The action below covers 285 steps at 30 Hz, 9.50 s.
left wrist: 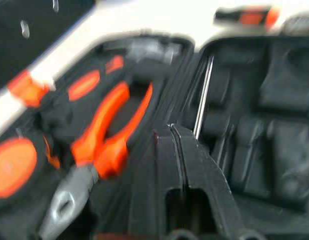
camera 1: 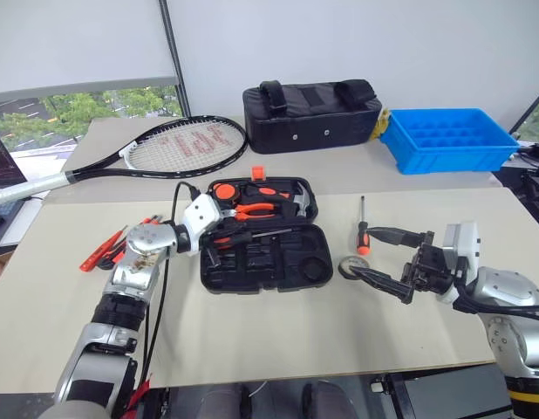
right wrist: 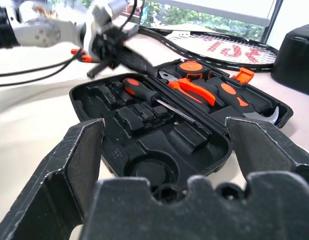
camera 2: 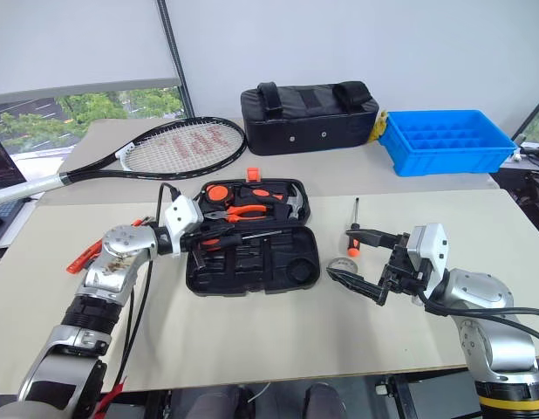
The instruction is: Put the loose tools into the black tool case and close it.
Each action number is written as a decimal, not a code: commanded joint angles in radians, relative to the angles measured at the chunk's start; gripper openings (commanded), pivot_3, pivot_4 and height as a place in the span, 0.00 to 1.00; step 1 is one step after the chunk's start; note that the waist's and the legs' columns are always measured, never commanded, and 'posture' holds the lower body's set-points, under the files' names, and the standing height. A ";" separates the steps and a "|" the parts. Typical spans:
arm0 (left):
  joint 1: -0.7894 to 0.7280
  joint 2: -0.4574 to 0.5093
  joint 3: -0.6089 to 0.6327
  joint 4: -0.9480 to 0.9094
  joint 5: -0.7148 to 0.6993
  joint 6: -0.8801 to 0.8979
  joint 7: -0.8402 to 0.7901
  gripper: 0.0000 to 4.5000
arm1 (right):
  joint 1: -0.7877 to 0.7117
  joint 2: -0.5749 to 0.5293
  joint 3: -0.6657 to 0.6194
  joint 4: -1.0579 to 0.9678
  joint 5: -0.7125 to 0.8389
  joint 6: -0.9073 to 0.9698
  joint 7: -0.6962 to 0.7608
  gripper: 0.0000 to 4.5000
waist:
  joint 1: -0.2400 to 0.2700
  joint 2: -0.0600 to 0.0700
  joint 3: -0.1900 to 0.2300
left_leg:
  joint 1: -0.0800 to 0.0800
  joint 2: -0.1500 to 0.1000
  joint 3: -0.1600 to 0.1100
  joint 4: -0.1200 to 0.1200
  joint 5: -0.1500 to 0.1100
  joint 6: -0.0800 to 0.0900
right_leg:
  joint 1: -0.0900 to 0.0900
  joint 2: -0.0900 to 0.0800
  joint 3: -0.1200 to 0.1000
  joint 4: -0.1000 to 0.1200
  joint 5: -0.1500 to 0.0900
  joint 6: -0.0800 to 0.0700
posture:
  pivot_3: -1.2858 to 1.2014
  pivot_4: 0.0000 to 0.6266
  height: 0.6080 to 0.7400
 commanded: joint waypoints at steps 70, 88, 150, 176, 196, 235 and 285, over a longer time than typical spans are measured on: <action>-0.010 -0.042 0.049 -0.125 -0.236 0.212 -0.181 0.02 | -0.138 0.032 0.090 0.018 -0.261 0.371 -0.461 0.98 | -0.002 0.006 -0.017 | -0.007 -0.002 -0.002 0.000 -0.005 0.007 | 0.000 -0.004 -0.001 -0.012 0.003 0.006 | 0.52 0.24 1.00; 0.036 0.369 0.172 -0.626 -0.514 0.552 -0.367 0.97 | -0.342 0.203 0.128 0.138 -0.332 0.764 -0.777 0.83 | -0.015 0.009 -0.015 | -0.009 -0.002 -0.001 -0.001 0.000 -0.001 | -0.002 -0.002 -0.001 -0.014 0.002 0.006 | 0.52 0.24 1.00; 0.628 0.500 0.603 -0.928 -0.730 0.588 -0.238 1.00 | -0.843 0.325 0.350 0.934 -0.383 -0.429 0.179 0.99 | -0.052 0.007 -0.011 | -0.007 0.000 0.005 -0.008 0.005 -0.011 | -0.010 0.000 0.006 -0.003 0.002 0.003 | 0.52 0.24 1.00; 0.693 0.484 0.613 -0.905 -0.649 0.522 -0.219 1.00 | -0.811 0.360 0.598 1.055 -0.747 -0.345 0.067 0.03 | -0.054 0.007 -0.011 | -0.002 -0.001 0.005 -0.008 0.005 -0.011 | -0.009 -0.001 0.006 -0.003 0.002 0.001 | 0.52 0.24 1.00; 0.536 0.371 0.644 -0.255 -0.335 0.290 0.174 1.00 | -0.706 0.324 0.300 0.430 -0.228 0.089 0.157 0.86 | -0.048 0.007 -0.010 | -0.004 0.000 0.004 -0.012 0.004 -0.012 | -0.013 -0.004 0.002 -0.001 0.003 -0.002 | 0.52 0.24 1.00; 0.095 0.454 0.436 0.732 -0.112 -0.126 -0.016 0.12 | -0.596 0.239 0.278 0.168 -0.077 0.278 0.043 1.00 | -0.035 0.000 -0.010 | -0.005 0.000 0.008 -0.012 0.003 -0.010 | -0.014 -0.005 -0.007 0.001 0.004 -0.002 | 0.52 0.24 1.00; -0.008 0.241 -0.120 -0.243 -0.025 0.067 -0.329 0.11 | -0.302 -0.022 0.143 0.054 -0.120 0.153 0.069 1.00 | -0.017 -0.004 -0.009 | -0.006 0.001 0.009 -0.007 0.002 -0.008 | -0.013 -0.001 -0.003 -0.003 0.004 0.000 | 0.52 0.24 1.00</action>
